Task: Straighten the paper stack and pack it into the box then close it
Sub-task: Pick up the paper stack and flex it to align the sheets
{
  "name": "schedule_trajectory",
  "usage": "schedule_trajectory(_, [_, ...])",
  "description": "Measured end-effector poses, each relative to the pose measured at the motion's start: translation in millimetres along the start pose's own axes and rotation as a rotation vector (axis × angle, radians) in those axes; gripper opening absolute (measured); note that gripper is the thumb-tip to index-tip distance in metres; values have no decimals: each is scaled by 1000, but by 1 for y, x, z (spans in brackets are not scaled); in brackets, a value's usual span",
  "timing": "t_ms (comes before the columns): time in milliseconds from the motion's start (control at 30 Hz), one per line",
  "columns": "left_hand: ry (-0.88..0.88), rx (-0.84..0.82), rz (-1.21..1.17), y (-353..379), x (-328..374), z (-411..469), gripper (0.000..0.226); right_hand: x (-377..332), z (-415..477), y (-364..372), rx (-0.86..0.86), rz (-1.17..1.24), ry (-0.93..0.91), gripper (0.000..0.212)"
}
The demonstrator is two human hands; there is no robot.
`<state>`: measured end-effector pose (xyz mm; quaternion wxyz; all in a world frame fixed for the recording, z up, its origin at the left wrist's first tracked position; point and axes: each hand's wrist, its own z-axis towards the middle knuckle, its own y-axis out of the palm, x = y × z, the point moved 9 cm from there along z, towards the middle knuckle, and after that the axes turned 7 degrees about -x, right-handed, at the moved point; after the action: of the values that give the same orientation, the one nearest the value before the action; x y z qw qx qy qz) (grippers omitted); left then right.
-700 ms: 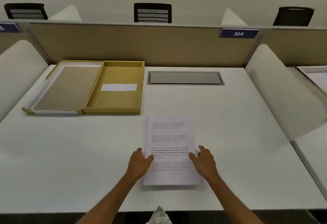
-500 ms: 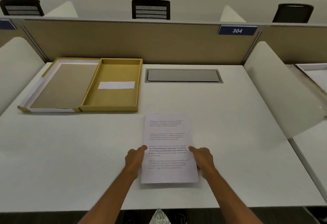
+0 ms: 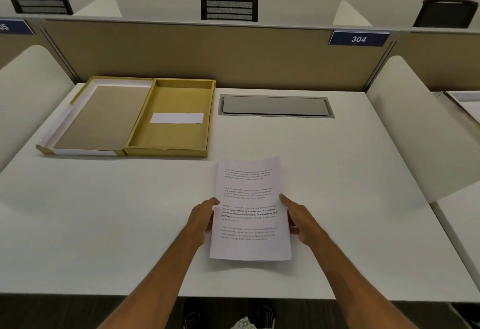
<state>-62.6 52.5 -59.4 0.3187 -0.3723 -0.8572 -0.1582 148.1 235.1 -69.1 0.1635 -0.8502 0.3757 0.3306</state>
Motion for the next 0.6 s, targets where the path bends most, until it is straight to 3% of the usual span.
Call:
schedule_trajectory(267, [9, -114, 153, 2, 11, 13, 25, -14, 8, 4, -191, -130, -18, 37])
schedule_trajectory(400, [-12, -193, 253, 9, 20, 17, 41, -22, 8, 8, -253, -155, -54, 40])
schedule_trajectory(600, [323, -64, 302, 5, 58, -9, 54, -61, -17, 2, -202, -134, -402, 46])
